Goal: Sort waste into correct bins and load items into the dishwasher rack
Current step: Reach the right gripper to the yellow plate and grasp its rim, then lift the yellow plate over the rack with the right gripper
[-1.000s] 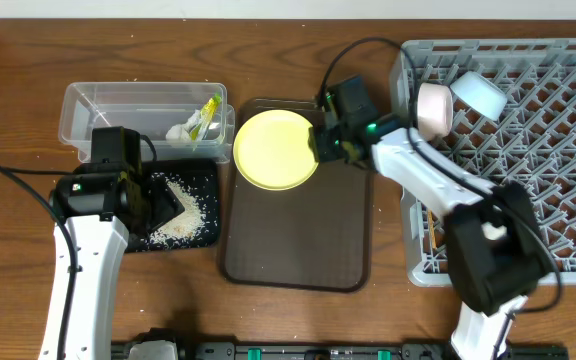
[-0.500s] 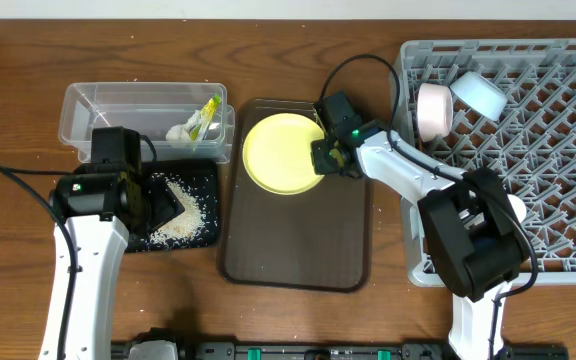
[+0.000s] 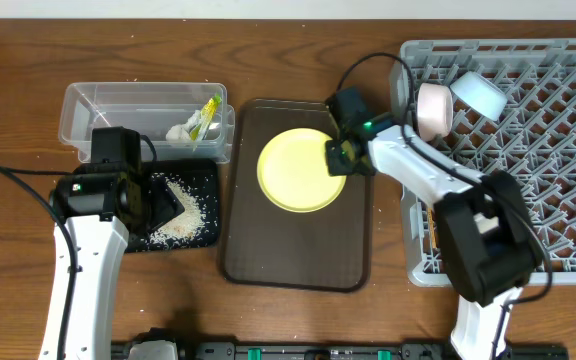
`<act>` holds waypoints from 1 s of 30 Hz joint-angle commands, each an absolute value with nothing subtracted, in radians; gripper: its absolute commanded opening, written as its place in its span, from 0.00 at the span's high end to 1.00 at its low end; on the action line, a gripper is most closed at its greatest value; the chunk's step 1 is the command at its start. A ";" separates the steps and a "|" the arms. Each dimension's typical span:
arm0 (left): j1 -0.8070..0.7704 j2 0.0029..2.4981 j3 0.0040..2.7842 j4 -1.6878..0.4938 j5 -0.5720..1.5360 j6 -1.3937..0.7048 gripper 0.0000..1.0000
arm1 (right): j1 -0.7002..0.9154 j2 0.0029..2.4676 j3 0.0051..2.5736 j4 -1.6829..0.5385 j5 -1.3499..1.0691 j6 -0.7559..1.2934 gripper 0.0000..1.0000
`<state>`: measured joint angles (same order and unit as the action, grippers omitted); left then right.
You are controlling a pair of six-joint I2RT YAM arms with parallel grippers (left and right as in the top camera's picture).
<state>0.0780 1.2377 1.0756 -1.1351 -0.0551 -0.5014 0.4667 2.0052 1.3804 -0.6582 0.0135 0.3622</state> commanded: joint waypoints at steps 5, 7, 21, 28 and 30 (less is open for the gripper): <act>0.083 1.234 1.082 -1.141 -0.059 -0.515 0.14 | 0.382 1.714 1.376 -0.705 0.107 0.265 0.99; 0.083 1.234 1.082 -1.141 -0.059 -0.514 0.14 | 0.349 1.631 1.376 -0.728 0.142 0.228 0.99; 0.083 1.234 1.082 -1.140 -0.059 -0.514 0.14 | 0.125 1.316 1.376 -0.803 0.733 -0.153 0.99; 0.083 1.234 1.082 -1.140 -0.059 -0.514 0.14 | 0.051 1.328 1.375 -0.808 0.884 -0.359 0.99; 0.083 1.234 1.082 -1.140 -0.059 -0.514 0.14 | 0.033 1.332 1.375 -0.817 0.883 -0.361 0.99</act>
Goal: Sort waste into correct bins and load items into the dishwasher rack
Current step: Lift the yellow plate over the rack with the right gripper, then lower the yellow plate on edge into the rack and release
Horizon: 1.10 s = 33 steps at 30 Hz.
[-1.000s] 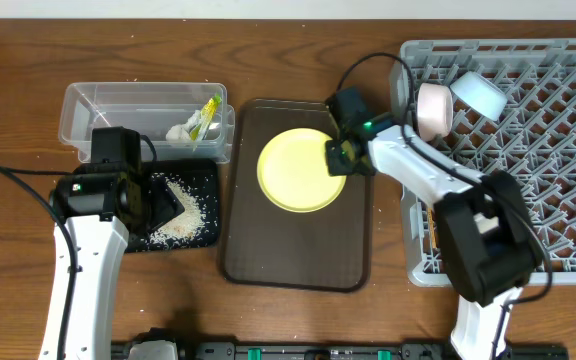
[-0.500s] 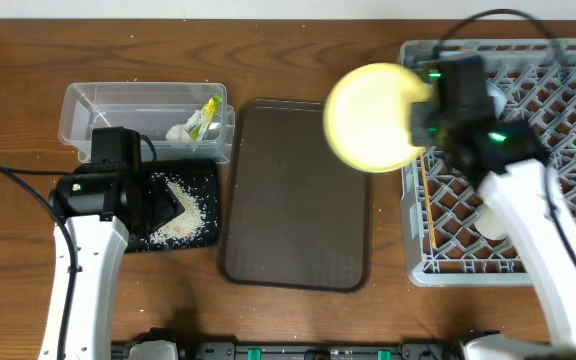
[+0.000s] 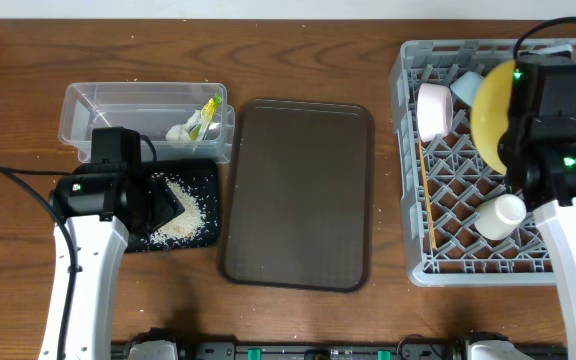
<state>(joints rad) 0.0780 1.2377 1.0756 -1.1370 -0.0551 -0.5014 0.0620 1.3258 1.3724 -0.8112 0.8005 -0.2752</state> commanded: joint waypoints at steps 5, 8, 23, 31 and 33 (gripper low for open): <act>0.083 1.234 1.082 -1.140 -0.059 -0.514 0.14 | 0.018 1.356 1.374 -0.841 0.854 -0.356 0.99; 0.083 1.234 1.082 -1.140 -0.059 -0.514 0.14 | 0.018 1.380 1.373 -0.866 0.834 -0.329 0.99; 0.083 1.234 1.082 -1.144 -0.059 -0.514 0.14 | 0.018 1.504 1.372 -0.905 0.742 -0.231 0.99; 0.083 1.234 1.082 -1.147 -0.044 -0.514 0.14 | 0.020 1.509 1.372 -0.928 0.487 -0.118 0.64; 0.083 1.234 1.082 -1.147 -0.037 -0.514 0.14 | 0.020 1.509 1.372 -0.941 0.453 -0.094 0.59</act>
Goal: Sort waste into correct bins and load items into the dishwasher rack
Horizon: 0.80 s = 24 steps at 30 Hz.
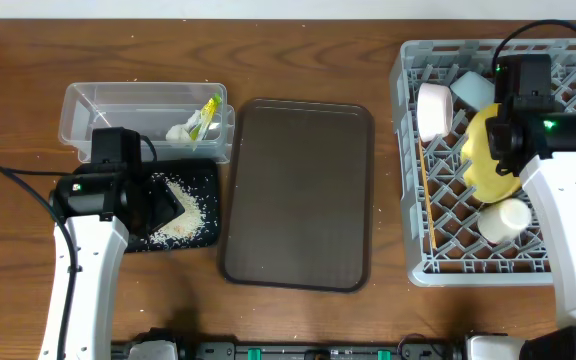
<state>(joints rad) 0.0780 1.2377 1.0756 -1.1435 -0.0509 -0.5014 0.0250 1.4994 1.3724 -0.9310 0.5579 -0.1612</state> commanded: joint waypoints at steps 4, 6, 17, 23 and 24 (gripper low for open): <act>0.083 1.234 1.082 -1.151 -0.033 -0.513 0.14 | 0.019 1.502 1.372 -0.976 0.411 0.035 0.58; 0.082 1.234 1.082 -1.151 -0.033 -0.474 0.14 | 0.016 1.492 1.372 -0.986 0.349 0.073 0.56; 0.023 1.234 1.095 -1.047 0.041 -0.342 0.14 | -0.108 1.378 1.372 -0.919 -0.103 0.069 0.26; -0.073 1.234 1.098 -0.900 0.105 -0.249 0.14 | -0.172 1.361 1.372 -0.916 -0.308 -0.036 0.25; -0.090 1.234 1.098 -0.876 0.105 -0.223 0.14 | -0.179 1.361 1.372 -0.929 -0.362 -0.080 0.25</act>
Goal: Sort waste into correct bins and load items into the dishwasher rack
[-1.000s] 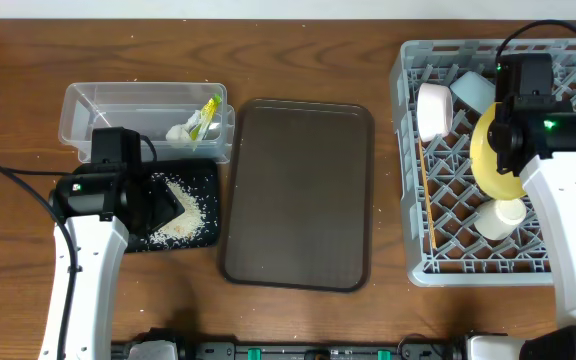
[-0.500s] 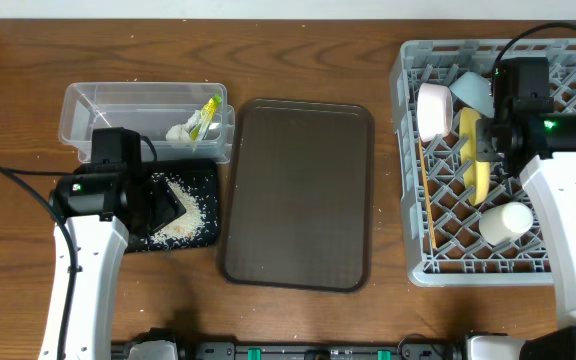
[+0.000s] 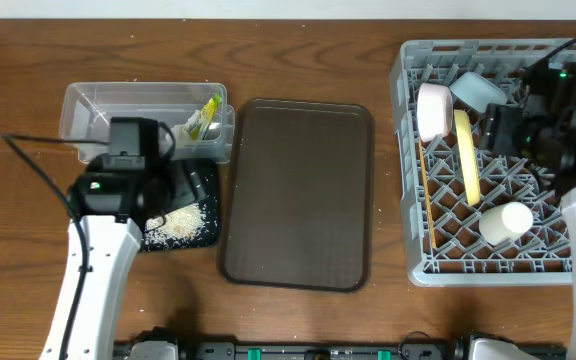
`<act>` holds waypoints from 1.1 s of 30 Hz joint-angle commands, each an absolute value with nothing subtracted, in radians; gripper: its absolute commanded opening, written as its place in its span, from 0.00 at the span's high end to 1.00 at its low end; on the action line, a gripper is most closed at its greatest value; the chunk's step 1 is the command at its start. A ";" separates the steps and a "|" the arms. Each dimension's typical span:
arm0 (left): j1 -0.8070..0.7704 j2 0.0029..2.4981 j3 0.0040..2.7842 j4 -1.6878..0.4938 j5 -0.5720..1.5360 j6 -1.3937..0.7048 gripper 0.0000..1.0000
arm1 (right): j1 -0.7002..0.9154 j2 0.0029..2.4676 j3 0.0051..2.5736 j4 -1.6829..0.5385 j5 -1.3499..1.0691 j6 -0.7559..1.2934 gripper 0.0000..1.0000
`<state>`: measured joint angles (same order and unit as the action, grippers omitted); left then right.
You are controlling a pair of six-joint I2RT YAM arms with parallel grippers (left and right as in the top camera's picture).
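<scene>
The yellow plate (image 3: 466, 155) stands on edge in the grey dishwasher rack (image 3: 528, 262), just right of a pink bowl (image 3: 433, 111). My right gripper (image 3: 495, 130) hovers open to the right of the plate's top, holding nothing. The left gripper (image 3: 192, 181) is open over the far edge of the black bin (image 3: 200, 235), which holds scattered rice (image 3: 176, 224). Beside it, a clear bin (image 3: 118, 104) contains a yellow-green wrapper (image 3: 206, 113) and crumpled white waste.
A bare brown serving tray (image 3: 298, 195) lies mid-table between the bins and the rack. The rack also carries a pale blue cup (image 3: 478, 90) at the back and a white cup (image 3: 504, 221) nearer the front. A thin orange stick (image 3: 425, 200) runs along the rack's left side.
The right gripper has let go of the yellow plate, which now stands upright in the rack, and has drawn back to the right. The left arm has shifted right and toward the clear bin.
My right gripper was first at the yellow plate on the brown tray. The plate was then held over the rack, leaving the tray bare, then lower among the rack's pegs, and now it stands there released. The left arm stayed over the rice until just now.
</scene>
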<state>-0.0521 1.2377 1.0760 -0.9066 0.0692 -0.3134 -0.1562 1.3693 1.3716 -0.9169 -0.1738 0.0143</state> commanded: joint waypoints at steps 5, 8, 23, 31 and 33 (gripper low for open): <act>-0.125 1.234 1.098 -0.865 0.105 -0.176 0.14 | -0.184 1.362 1.372 -1.008 -0.381 -0.112 0.27; -0.125 1.234 1.098 -0.952 0.105 -0.176 0.14 | -0.184 1.362 1.372 -1.070 -0.295 -0.041 0.28; -0.125 1.026 1.004 -1.130 0.105 -0.176 0.14 | -0.184 1.148 1.111 -1.070 -0.205 0.014 0.01; -0.131 0.572 0.834 -0.981 0.094 -0.176 0.03 | -0.183 0.731 0.795 -0.825 -0.183 0.031 0.01; -0.131 0.488 0.817 -0.963 0.090 -0.176 0.02 | -0.183 0.646 0.752 -0.820 -0.184 0.029 0.01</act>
<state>-0.1272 0.5701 0.8490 -0.9794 0.1017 -0.1818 -0.1795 0.7223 0.8001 -0.8303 -0.1986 0.0124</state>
